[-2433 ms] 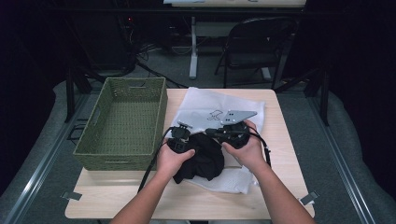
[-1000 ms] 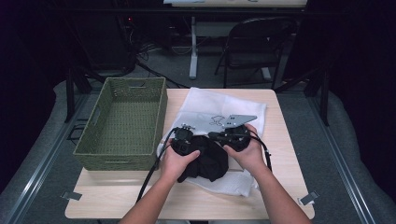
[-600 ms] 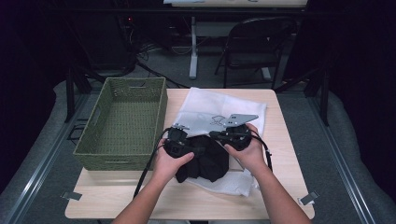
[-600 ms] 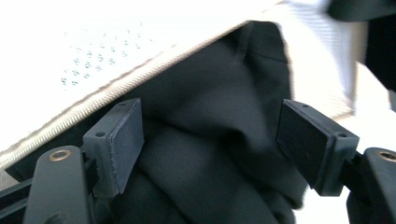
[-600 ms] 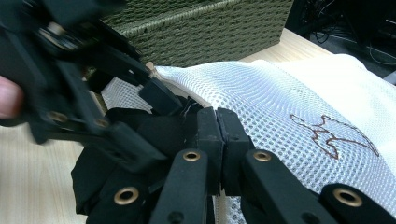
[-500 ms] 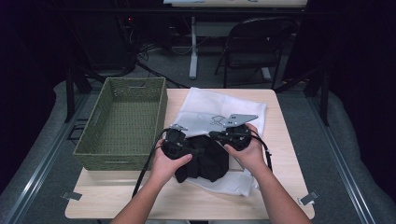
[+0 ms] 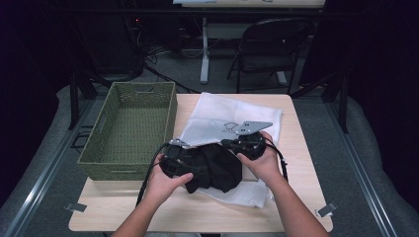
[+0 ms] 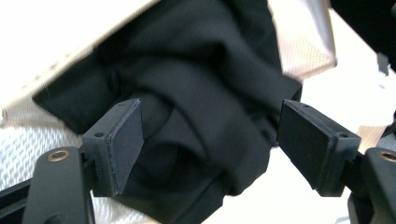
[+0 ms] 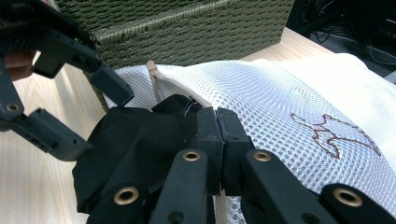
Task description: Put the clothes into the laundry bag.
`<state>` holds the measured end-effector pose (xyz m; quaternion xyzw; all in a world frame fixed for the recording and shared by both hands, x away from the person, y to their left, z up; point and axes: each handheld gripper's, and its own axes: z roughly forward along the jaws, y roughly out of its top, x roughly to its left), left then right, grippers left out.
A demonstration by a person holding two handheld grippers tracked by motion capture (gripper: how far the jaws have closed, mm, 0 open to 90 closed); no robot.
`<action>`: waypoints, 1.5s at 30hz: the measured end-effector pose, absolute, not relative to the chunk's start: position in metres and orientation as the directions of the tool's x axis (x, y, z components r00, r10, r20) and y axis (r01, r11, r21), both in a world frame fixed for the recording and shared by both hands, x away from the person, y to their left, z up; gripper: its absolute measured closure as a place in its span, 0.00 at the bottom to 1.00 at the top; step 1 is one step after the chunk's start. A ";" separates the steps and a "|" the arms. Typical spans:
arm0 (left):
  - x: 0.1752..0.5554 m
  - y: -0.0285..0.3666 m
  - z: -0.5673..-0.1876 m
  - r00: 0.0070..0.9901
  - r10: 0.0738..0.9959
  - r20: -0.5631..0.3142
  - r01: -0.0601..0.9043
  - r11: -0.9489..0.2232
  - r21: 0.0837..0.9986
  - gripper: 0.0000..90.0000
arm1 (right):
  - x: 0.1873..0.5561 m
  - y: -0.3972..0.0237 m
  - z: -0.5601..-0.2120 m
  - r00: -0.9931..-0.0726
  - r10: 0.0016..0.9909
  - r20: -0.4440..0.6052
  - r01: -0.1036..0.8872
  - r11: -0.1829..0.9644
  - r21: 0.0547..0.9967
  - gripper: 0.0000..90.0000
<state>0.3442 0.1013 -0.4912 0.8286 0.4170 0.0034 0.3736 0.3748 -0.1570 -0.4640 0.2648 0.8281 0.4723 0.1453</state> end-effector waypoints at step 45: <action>0.341 0.099 -0.545 0.662 0.680 -0.315 0.698 -0.406 0.590 0.47 | 0.371 -0.152 -0.467 -0.826 0.564 0.003 0.297 0.430 0.853 0.99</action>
